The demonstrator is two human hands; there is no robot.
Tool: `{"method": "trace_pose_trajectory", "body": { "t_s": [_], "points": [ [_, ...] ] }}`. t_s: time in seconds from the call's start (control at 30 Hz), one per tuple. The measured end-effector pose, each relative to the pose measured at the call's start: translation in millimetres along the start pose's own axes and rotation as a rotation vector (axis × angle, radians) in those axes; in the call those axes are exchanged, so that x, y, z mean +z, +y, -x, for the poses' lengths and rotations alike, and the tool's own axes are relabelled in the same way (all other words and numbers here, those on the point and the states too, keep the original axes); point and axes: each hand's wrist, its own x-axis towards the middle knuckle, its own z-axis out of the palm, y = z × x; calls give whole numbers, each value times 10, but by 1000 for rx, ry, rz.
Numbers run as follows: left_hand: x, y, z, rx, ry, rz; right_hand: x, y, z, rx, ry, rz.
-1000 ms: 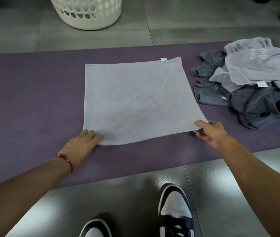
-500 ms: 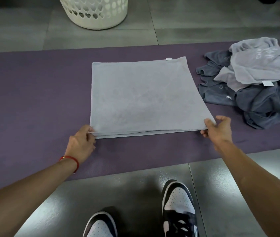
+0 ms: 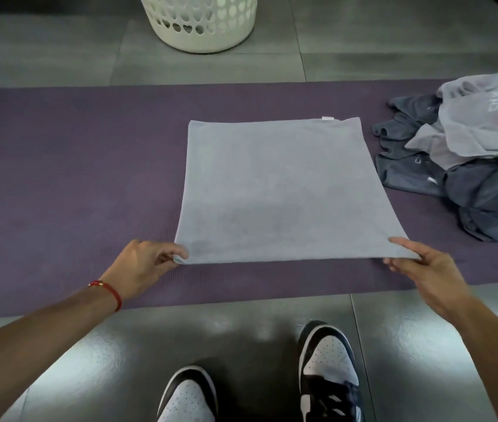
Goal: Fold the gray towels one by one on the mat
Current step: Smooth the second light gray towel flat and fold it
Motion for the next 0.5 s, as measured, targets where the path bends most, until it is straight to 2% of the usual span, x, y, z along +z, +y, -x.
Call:
{"method": "trace_pose_trajectory", "body": {
  "t_s": [0.13,0.27,0.37,0.5],
  "points": [
    [-22,69,259,-52,-131,47,-106,-37,244,-7,55,110],
    [-48,127,334,-145,-186,148,-230,-26,327,66,-102,295],
    [-219,152,89,-163,-114,223,-271,-92,190,45,-101,381],
    [-459,135,-606,-177,33,392,-157,-465,-299,-167,84,439]
  ]
}}
